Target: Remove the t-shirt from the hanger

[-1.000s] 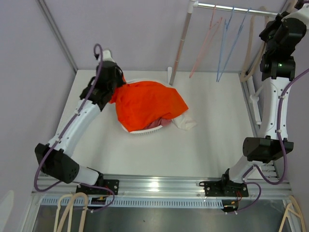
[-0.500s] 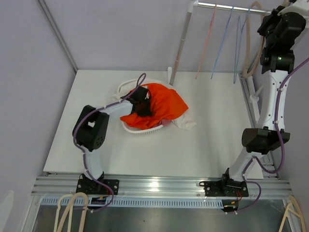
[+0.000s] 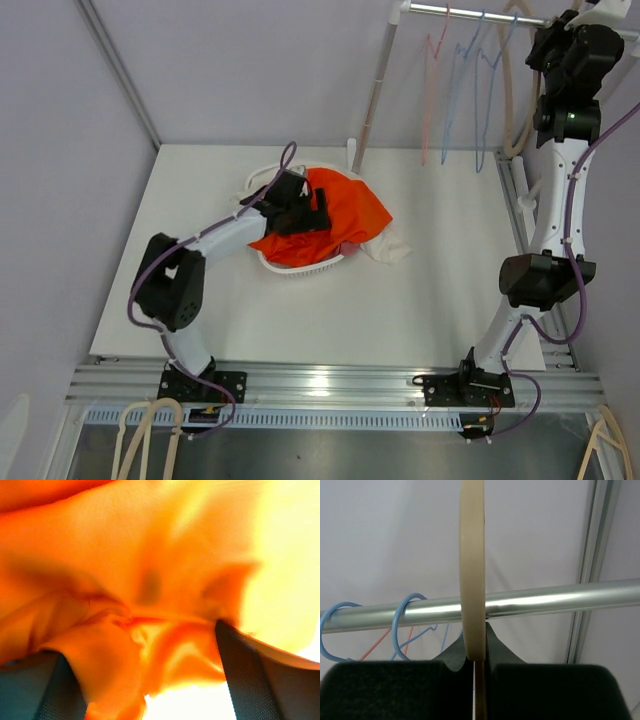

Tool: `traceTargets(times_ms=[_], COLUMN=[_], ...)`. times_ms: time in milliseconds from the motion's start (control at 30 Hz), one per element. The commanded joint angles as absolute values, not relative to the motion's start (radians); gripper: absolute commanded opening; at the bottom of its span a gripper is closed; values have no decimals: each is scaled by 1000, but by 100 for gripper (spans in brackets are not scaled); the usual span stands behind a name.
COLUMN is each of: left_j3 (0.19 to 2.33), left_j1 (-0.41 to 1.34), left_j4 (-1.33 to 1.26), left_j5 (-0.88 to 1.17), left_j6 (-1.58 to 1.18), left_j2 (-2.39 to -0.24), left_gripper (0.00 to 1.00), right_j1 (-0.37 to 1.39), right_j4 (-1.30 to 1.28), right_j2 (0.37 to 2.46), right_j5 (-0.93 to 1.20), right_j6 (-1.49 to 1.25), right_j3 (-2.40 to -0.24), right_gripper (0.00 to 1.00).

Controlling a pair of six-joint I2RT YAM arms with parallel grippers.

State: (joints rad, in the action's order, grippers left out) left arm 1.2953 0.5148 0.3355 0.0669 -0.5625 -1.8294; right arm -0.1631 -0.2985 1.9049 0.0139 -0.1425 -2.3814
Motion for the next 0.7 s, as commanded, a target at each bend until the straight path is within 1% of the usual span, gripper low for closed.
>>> traceTargets(times_ms=[0,200,333,667], left_j3=[1270,1256,1259,1256], left_j1=[532,578,598,601], left_j4=[331,339,351,391], left_j5=[-63,-138,-158,-176], left_j6=[-543,-535,-528,-514], left_j2=[-1643,-1436,-1349,-1263], left_gripper=[98,100,100,99], right_j1=[-169,-169,-169,-169], right_j4=[-239,-238,-241,-256], right_j2=[1916,1927,1933,1945], right_j5=[32,38,55,63], right_j6=[-121,-123,-132,-126], right_j3=[-2422,-2395,-2372,-2289], right_gripper=[0,0,0,0])
